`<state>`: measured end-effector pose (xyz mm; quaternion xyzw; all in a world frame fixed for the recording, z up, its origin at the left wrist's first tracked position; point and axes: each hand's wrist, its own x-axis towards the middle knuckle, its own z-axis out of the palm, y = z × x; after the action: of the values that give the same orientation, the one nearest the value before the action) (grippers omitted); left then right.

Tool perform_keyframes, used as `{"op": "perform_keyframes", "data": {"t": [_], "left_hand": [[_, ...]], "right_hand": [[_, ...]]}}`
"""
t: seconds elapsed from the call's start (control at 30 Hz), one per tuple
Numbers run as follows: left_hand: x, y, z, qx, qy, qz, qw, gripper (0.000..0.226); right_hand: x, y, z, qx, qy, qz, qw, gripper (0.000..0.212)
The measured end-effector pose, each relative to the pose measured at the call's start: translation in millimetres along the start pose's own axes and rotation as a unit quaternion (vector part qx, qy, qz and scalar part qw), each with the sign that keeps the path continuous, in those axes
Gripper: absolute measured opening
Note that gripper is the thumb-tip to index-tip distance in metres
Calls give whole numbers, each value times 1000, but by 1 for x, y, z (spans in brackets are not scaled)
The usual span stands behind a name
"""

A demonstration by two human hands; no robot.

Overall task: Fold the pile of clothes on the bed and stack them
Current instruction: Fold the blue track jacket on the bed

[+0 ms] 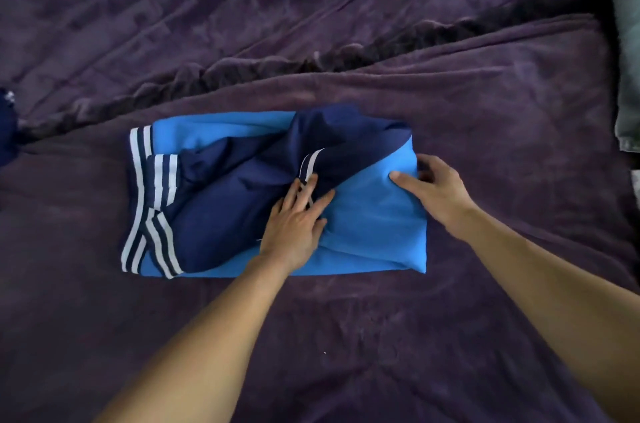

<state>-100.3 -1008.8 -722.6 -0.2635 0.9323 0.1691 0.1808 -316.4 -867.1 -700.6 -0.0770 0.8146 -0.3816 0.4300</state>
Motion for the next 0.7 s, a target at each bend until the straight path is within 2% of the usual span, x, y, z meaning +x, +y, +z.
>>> {"op": "perform_keyframes", "data": {"t": [0.1,0.17,0.23,0.3,0.4,0.5,0.7], "left_hand": [[2,0,-6,-72,-16,10,997,53],[-1,-5,-22,-196,12,-3,981,45],[-7,-20,-45,-292,111,-33,949,33],[-20,-46,-68,-317,212,-84,921,24],[-54,-107,-95,-340,300,-169,875,18],[-92,-164,-104,-337,313,-240,855,17],[-159,-276,-106,-352,279,-309,838,21]], "right_hand": [[1,-7,10,74,-64,43,994,46],[-9,-18,12,99,-71,45,992,43],[-25,-37,18,100,-28,11,995,39],[-48,-60,32,84,24,-29,996,37],[-90,-100,74,20,86,-67,994,39],[-119,-137,128,-41,107,-93,989,40],[-122,-186,294,-139,63,-153,976,35]]}}
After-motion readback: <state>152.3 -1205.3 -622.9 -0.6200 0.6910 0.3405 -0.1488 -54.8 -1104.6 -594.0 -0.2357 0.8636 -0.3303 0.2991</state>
